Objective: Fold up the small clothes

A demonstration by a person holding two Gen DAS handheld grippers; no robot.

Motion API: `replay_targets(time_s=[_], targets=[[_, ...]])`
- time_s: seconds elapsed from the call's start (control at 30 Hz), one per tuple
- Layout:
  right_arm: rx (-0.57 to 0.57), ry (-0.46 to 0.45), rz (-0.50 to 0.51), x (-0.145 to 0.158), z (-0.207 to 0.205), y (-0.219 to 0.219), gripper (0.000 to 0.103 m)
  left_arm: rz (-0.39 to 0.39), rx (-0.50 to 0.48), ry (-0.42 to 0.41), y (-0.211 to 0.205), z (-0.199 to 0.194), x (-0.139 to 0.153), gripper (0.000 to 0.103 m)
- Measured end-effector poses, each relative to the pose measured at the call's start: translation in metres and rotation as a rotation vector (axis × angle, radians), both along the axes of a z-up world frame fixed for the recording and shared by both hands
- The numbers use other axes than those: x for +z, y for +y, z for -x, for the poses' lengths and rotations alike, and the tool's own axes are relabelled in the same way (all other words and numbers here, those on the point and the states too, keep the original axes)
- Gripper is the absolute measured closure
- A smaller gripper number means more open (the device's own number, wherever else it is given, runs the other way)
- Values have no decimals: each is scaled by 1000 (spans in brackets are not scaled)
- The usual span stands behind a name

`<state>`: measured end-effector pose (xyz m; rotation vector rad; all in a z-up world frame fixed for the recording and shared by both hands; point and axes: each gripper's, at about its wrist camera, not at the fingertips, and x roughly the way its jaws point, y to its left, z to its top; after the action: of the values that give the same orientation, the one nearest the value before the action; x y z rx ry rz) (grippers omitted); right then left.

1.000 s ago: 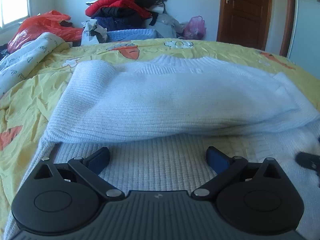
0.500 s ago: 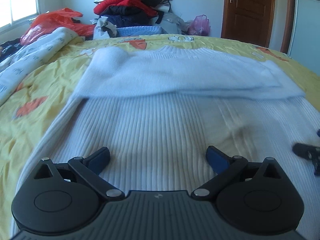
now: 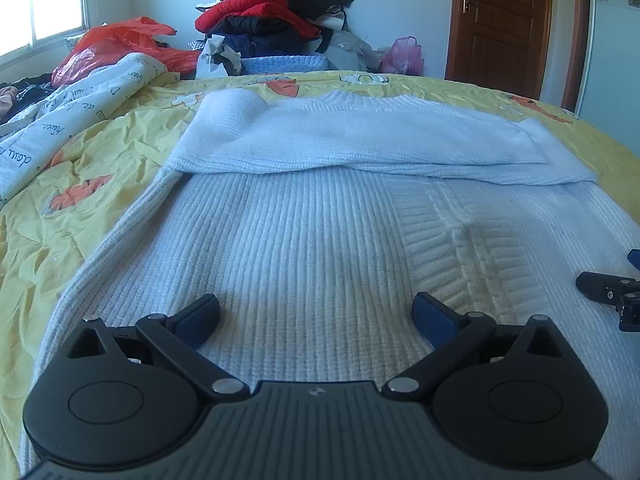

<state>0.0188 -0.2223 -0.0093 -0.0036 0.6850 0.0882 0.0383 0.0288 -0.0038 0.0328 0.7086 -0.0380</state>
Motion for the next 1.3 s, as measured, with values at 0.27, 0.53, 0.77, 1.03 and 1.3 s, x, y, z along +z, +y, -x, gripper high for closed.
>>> replay_targets(time_s=[0.27, 0.53, 0.77, 1.03, 1.3], targets=[[-9, 1, 12, 0, 14, 2, 2, 0, 0, 0, 0, 0, 0, 0], [-9, 0, 3, 0, 17, 1, 2, -6, 1, 2, 0, 1, 0, 0], [-9, 0, 4, 0, 17, 2, 2, -12, 3, 12, 0, 26, 2, 0], [-10, 0, 4, 0, 17, 1, 2, -4, -10, -1, 1, 40, 0, 0], [-6, 4, 3, 1, 34, 2, 2, -6, -9, -1, 0, 39, 0, 0]])
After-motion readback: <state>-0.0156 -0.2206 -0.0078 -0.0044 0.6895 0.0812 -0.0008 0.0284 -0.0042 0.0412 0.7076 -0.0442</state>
